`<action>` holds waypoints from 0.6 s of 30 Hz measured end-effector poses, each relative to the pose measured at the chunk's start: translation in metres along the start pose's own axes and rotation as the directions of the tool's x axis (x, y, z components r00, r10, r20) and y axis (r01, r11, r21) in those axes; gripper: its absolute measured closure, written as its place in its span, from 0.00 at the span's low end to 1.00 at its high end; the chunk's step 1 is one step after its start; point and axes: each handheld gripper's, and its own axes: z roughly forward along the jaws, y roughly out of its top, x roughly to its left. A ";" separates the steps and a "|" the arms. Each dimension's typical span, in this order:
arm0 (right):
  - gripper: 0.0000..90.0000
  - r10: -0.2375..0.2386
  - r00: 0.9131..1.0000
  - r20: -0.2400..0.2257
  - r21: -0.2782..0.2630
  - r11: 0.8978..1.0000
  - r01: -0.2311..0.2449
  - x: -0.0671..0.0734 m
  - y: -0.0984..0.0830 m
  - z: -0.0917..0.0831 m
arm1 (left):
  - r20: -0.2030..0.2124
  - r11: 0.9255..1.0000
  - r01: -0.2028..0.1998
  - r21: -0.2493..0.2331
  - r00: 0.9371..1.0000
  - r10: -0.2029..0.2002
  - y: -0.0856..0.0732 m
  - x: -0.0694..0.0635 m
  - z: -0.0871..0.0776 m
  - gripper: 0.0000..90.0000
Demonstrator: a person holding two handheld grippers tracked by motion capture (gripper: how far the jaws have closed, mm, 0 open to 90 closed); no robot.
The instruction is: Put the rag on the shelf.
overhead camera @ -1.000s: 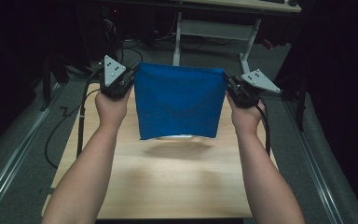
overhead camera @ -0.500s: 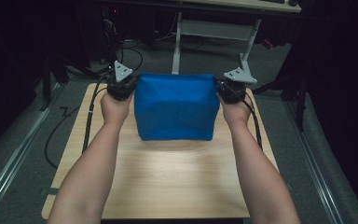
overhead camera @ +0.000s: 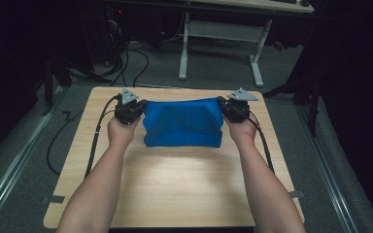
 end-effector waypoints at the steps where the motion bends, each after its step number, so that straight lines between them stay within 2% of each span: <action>1: 0.98 0.007 1.000 -0.004 0.004 1.000 -0.007 0.000 -0.003 0.000 | 0.004 1.000 0.003 0.002 1.000 -0.003 -0.002 -0.001 0.000 0.98; 3: 0.98 0.026 1.000 -0.009 0.008 1.000 -0.026 0.000 -0.010 0.000 | 0.014 1.000 0.003 0.022 1.000 -0.003 -0.006 -0.002 0.001 0.98; 7: 0.98 0.052 0.998 -0.021 0.015 0.999 -0.052 0.000 -0.019 0.002 | 0.022 1.000 0.010 0.024 1.000 -0.011 -0.013 -0.004 0.002 0.98; 18: 0.98 0.071 0.997 -0.036 0.045 0.997 -0.070 0.005 -0.036 0.008 | 0.041 0.997 0.027 0.067 0.999 -0.030 -0.036 -0.007 0.006 0.98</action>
